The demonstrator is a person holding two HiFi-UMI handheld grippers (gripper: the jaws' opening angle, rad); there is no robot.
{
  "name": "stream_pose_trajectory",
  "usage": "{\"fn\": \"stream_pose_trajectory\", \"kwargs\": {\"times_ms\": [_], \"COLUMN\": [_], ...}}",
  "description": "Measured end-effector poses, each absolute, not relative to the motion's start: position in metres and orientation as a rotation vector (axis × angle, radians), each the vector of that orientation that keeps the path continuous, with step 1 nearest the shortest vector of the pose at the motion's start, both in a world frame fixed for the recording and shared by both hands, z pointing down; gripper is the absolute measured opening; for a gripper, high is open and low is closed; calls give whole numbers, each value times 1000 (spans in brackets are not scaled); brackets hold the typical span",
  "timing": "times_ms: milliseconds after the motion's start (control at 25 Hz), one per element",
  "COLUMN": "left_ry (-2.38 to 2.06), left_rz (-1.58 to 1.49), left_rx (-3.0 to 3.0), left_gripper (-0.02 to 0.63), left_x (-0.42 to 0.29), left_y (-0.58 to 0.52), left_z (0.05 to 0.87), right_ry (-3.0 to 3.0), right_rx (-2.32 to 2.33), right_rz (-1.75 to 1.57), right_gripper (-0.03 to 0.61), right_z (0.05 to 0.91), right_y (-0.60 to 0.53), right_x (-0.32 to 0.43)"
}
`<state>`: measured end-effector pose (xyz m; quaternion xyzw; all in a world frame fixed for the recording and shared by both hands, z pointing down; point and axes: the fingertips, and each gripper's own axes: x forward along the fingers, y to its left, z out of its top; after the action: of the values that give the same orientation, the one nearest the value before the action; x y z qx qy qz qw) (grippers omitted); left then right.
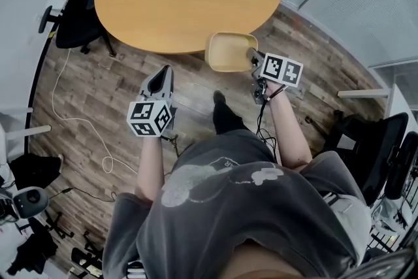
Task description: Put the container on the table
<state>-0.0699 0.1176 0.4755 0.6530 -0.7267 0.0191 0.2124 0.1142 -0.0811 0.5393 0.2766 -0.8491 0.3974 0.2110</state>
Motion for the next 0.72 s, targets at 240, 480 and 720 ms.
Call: {"fn": "stream_pose_trajectory", "kwargs": {"times_ms": [240,480,720], "left_ry": [-2016,-2049,-2085], "left_rz": [60,74,76], "left_rx": [1789,1764,1696], "left_gripper": [0,0,0], "left_x": [-88,-101,-113], "left_y": [53,1,-29], "left_z": [476,473,481], "right_ry": [-2348,-2330,-2338], "right_rx": [742,710,691], "right_rz": [1107,1123,1122], "right_gripper": [3,3,3], "right_z": [541,550,556], "right_y": [-146,-204,-245], "right_x": [87,67,54]}}
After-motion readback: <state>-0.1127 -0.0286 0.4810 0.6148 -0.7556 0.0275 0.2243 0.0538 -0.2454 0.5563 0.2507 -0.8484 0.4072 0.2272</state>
